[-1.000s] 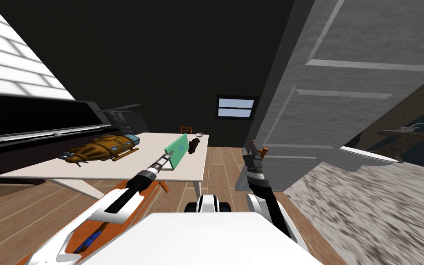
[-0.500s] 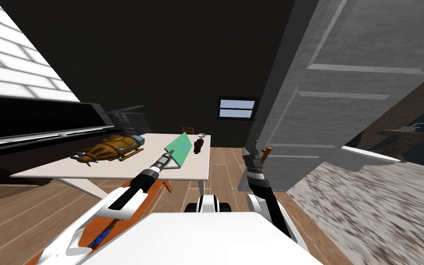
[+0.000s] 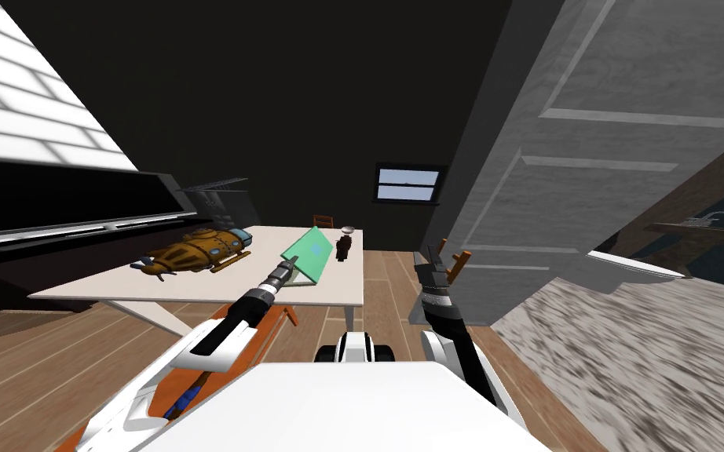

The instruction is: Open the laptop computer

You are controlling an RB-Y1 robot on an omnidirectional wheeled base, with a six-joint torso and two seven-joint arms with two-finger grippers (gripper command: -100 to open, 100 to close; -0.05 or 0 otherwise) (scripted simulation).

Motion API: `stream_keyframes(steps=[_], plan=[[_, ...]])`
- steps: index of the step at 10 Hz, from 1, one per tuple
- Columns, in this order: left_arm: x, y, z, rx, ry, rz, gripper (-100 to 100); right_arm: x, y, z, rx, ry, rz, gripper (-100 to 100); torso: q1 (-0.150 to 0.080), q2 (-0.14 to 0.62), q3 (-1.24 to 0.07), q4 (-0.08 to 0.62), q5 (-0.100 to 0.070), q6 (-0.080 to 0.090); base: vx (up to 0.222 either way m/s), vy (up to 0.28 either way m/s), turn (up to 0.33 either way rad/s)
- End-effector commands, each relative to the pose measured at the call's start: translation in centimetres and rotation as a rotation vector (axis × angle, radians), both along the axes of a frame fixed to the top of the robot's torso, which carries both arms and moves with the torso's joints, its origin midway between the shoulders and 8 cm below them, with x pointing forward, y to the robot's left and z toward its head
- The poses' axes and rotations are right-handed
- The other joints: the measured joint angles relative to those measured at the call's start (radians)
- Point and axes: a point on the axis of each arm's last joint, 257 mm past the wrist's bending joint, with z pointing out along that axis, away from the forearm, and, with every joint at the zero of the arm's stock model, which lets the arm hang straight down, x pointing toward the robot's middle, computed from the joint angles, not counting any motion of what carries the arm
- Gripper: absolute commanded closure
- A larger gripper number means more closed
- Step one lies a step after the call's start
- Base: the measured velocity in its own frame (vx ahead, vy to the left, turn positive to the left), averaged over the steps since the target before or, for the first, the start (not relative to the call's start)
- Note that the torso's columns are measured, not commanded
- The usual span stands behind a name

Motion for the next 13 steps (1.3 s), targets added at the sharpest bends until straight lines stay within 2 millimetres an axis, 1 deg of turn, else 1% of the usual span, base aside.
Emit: stream_keyframes(steps=[1,2,4,5,6,7,8,10,12,13], plan=[[0.4,-0.4,-1.2,-0.124,0.003,0.001,100,0.0,0.0,0.0,0.0,0.0,0.0,0,0.001,-0.001,0.0,0.0,0.0,0.0,-0.015,0.105,-0.012],[0.6,-0.8,-1.9,-0.207,0.003,0.002,100,0.0,0.0,0.0,0.0,0.0,0.0,0,0.004,0.001,0.0,0.0,0.001,0.0,-0.024,0.133,-0.017],[0.9,-1.2,-2.7,-0.29,0.004,0.002,100,0.0,0.0,0.0,0.0,0.0,0.0,0,0.007,0.001,0.001,0.0,0.003,-0.001,-0.016,0.144,-0.006],[1.2,-1.7,-3.4,-0.374,0.003,0.003,100,0.0,0.0,0.0,0.0,0.0,0.0,0,0.004,0.0,0.0,0.0,0.001,-0.001,-0.013,0.139,-0.001],[1.3,-1.9,-3.7,-0.416,0.003,0.003,100,0.0,0.0,0.0,0.0,0.0,0.0,0,0.003,0.0,0.0,0.0,0.001,0.0,-0.018,0.109,-0.013],[1.2,-1.7,-3.6,-0.379,0.007,0.005,100,0.0,0.0,0.0,0.0,0.0,0.0,0,0.001,0.0,0.0,0.0,0.0,0.0,-0.01,0.042,-0.005],[1.4,-2.4,-5.1,-0.471,0.009,0.005,100,0.0,0.0,0.0,0.0,0.0,0.0,0,-0.003,0.0,0.0,0.0,-0.001,0.0,-0.008,0.085,-0.003],[1.5,-3.1,-6.3,-0.556,0.009,0.006,100,0.0,0.0,0.0,0.0,0.0,0.0,0,0.004,0.0,0.0,0.0,0.001,0.0,-0.013,0.105,-0.019],[1.7,-3.9,-7.5,-0.64,0.008,0.007,100,0.0,0.0,0.0,0.0,0.0,0.0,0,0.003,0.0,0.0,0.0,0.001,-0.001,-0.002,0.096,-0.004],[1.1,-3.4,-6.3,-0.612,0.014,0.006,-100,0.0,0.0,0.0,0.0,0.0,0.0,0,0.003,-0.001,0.0,-0.001,0.001,0.0,0.017,0.029,0.022]])
